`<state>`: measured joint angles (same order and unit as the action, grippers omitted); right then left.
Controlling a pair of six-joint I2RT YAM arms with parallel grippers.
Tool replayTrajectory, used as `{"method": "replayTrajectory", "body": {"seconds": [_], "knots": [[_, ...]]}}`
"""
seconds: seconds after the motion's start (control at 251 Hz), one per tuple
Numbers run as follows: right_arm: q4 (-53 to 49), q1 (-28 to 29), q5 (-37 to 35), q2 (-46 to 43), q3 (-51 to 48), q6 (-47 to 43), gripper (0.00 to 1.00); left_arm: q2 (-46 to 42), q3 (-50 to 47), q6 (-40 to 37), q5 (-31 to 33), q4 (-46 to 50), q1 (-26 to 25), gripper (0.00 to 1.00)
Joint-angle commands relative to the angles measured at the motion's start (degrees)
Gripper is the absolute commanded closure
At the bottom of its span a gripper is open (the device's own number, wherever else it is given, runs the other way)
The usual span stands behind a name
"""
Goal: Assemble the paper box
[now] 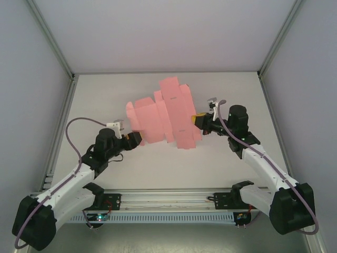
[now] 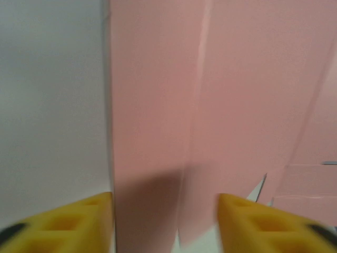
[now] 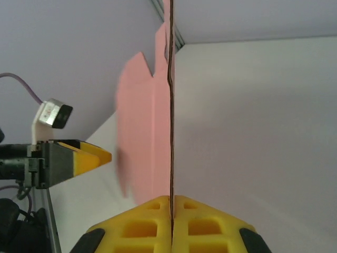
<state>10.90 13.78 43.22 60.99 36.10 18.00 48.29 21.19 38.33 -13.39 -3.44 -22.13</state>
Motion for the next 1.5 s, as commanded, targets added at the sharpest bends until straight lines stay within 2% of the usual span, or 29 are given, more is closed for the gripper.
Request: {"method": "replayTrajectory", "body": {"seconds": [0.0,0.108,0.219,0.315,0.447,0.646,0.758,0.914,1.133,1.309,1.496], "knots": [[-1.8,0.9,-0.2,1.7,-1.1,-2.7,1.00,-5.9,0.6,0.4,8.1,9.5,-0.1,0.01],[-6.5,1.8,-2.7,4.3,-0.1,-5.5,1.00,-11.5,0.5,0.2,12.2,13.6,-0.1,0.00],[-13.6,3.8,-11.7,6.8,3.1,-10.4,1.00,-15.3,1.2,-0.6,15.0,16.9,-0.1,0.00],[-16.7,5.3,-16.0,8.1,5.3,-13.3,1.00,-16.7,2.0,-1.5,16.4,19.5,-0.1,0.00],[-17.4,7.1,-20.3,8.5,6.6,-17.0,1.00,-16.5,2.3,-1.6,17.2,20.9,-0.1,0.00],[-22.8,11.1,-34.4,9.7,9.8,-24.5,1.00,-13.7,3.2,-2.0,16.5,19.6,-0.2,0.00],[-19.9,13.8,-42.1,9.0,8.9,-30.0,1.00,-11.5,4.2,-2.8,15.2,17.3,-0.1,0.00],[-16.6,16.4,-45.0,8.8,8.0,-37.9,1.00,-8.0,6.2,-4.6,12.9,14.8,-0.1,0.00],[-10.2,23.0,-50.7,10.0,5.5,-50.6,1.00,-4.1,9.6,-6.2,11.2,13.7,-0.1,0.00],[-8.5,24.5,-50.8,11.6,6.0,-57.1,1.00,-2.7,10.8,-6.3,10.3,12.7,-0.1,0.00],[-7.7,26.2,-54.6,15.1,7.9,-62.9,1.00,-1.6,11.8,-6.9,9.8,12.5,-0.2,0.00]]}}
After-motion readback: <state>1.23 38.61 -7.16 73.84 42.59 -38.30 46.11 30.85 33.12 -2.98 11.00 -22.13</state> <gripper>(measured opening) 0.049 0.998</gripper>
